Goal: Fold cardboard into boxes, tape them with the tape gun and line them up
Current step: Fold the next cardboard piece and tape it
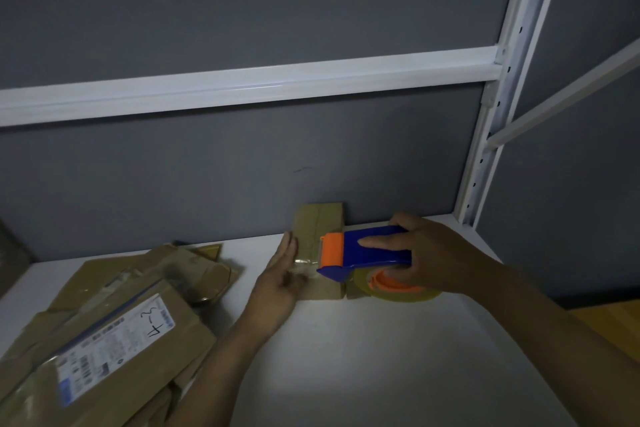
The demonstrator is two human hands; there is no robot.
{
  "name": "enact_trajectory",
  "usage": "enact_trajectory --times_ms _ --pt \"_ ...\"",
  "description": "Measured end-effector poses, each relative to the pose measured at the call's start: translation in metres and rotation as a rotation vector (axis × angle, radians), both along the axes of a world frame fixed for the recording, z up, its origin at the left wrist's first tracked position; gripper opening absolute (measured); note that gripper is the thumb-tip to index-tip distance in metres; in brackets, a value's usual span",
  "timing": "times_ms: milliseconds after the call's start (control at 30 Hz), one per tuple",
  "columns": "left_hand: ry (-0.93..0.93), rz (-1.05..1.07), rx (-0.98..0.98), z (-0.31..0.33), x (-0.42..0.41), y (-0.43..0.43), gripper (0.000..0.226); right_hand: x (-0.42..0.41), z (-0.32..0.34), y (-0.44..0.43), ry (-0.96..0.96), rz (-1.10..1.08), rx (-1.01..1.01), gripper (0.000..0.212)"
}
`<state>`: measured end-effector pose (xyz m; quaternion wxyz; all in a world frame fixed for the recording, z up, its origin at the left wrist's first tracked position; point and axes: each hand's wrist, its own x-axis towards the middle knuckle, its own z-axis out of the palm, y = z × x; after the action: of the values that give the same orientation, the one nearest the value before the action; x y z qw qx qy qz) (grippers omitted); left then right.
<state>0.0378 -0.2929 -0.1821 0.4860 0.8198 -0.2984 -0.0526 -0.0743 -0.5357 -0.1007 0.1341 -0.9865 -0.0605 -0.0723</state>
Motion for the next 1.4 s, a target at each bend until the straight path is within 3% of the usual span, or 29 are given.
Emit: enact_trajectory --times_ms 133,233,433,900,1100,1233,1400 --pt "-0.456 -0.085 0.572 0.001 0.024 0.006 0.102 0.01 0.0 0.008 0.014 0.008 -0.06 0.063" --pt "-0.649 -0.142 0.536 0.002 0.026 0.006 0.111 0.017 -0.003 0.011 0.01 0.008 -0.078 0.064" --pt "-0.69 -0.118 0.599 -0.005 0.039 0.015 0.1 0.008 -0.01 -0.007 0.056 -0.037 0.004 0.06" --pt "-0.671 -0.123 0.569 -0.004 0.038 0.011 0.099 -0.015 -0.028 -0.031 0.078 -0.082 0.085 0.061" --pt "-0.683 -0.112 0.529 -0.005 0.035 0.009 0.095 -0.027 -0.027 -0.037 0.053 -0.082 -0.098 0.062" --pt "-0.663 -0.112 0.498 -0.006 0.031 0.005 0.099 -0.016 -0.034 -0.021 -0.103 0.022 -0.274 0.064" --pt "-0.637 -0.096 0.457 -0.008 0.029 0.003 0.1 -0.001 -0.031 0.001 0.005 -0.087 -0.235 0.056"
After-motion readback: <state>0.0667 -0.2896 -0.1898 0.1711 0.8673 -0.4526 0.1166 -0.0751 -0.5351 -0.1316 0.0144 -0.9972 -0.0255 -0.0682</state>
